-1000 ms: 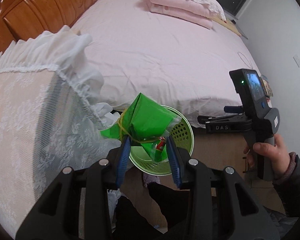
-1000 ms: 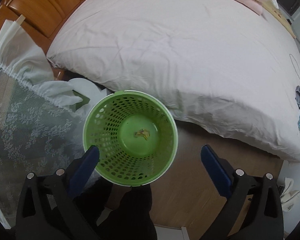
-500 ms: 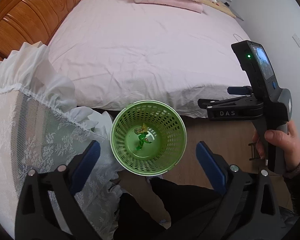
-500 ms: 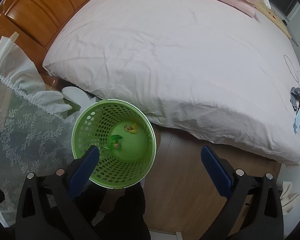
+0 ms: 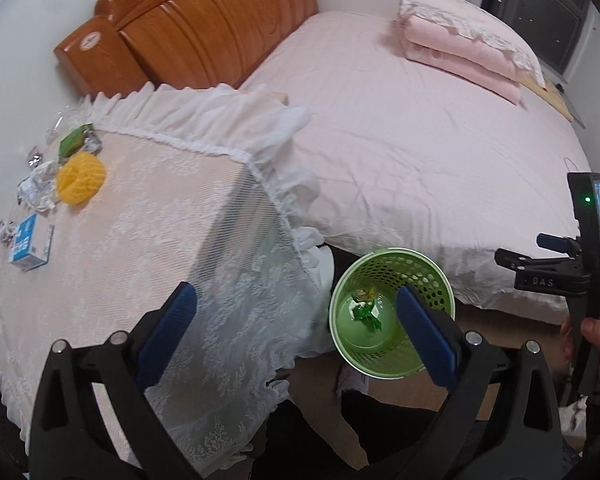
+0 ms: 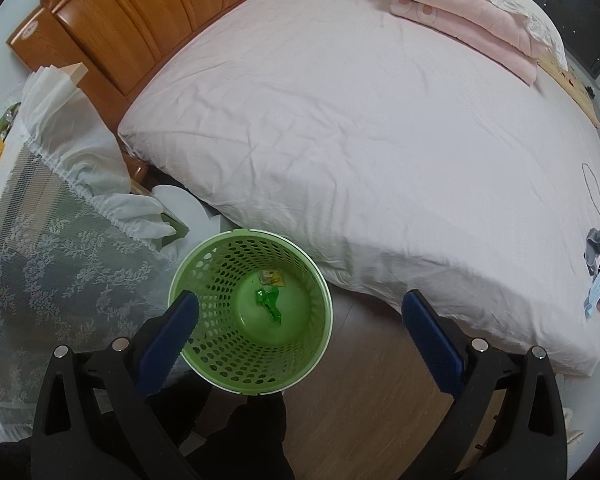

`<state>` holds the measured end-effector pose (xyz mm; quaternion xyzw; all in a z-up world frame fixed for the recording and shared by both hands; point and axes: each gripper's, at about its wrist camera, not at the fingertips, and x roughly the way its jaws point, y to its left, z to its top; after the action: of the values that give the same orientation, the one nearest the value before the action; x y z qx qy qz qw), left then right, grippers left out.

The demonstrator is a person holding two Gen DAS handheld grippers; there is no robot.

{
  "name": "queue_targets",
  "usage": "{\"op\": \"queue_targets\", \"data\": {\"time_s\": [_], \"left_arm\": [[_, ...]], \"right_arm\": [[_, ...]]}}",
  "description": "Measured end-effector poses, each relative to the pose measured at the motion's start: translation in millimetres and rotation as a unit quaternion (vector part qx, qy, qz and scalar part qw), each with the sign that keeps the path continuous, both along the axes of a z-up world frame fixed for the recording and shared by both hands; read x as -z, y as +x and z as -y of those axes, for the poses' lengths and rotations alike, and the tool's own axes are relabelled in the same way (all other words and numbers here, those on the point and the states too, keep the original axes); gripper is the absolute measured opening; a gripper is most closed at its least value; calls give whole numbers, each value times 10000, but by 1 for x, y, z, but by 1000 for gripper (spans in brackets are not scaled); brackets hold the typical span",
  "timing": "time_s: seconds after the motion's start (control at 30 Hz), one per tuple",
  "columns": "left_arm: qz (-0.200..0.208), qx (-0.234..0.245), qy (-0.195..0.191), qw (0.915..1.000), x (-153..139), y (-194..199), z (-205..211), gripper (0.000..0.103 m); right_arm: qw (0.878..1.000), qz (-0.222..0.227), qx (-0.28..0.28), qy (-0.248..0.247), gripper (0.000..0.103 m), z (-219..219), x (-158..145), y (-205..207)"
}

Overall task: Collect trash
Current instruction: 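Move both tools back over the bed toward the milk carton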

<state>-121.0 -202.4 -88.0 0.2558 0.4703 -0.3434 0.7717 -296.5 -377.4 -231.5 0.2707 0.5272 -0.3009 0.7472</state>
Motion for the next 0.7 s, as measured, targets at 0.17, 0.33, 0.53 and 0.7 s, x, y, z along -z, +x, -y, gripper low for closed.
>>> {"op": "queue_targets", "data": {"time_s": [0.17, 0.33, 0.53, 0.7], "left_arm": [[109, -698, -67, 9975, -8, 25, -30, 95], [37, -1678, -367, 9851, -21, 54, -72, 95], [151, -2857, -579, 9564, -30, 78, -138, 95], [227, -3422, -578, 9376, -31, 100, -188, 95]], "right_arm": [[9986, 352, -373, 124, 101, -17, -18, 28], [9888, 829, -1230, 161, 101, -53, -50, 73], [9655, 1088, -2364, 1, 101, -98, -83, 137], [9495, 1257, -2874, -84, 101, -131, -102, 184]]}}
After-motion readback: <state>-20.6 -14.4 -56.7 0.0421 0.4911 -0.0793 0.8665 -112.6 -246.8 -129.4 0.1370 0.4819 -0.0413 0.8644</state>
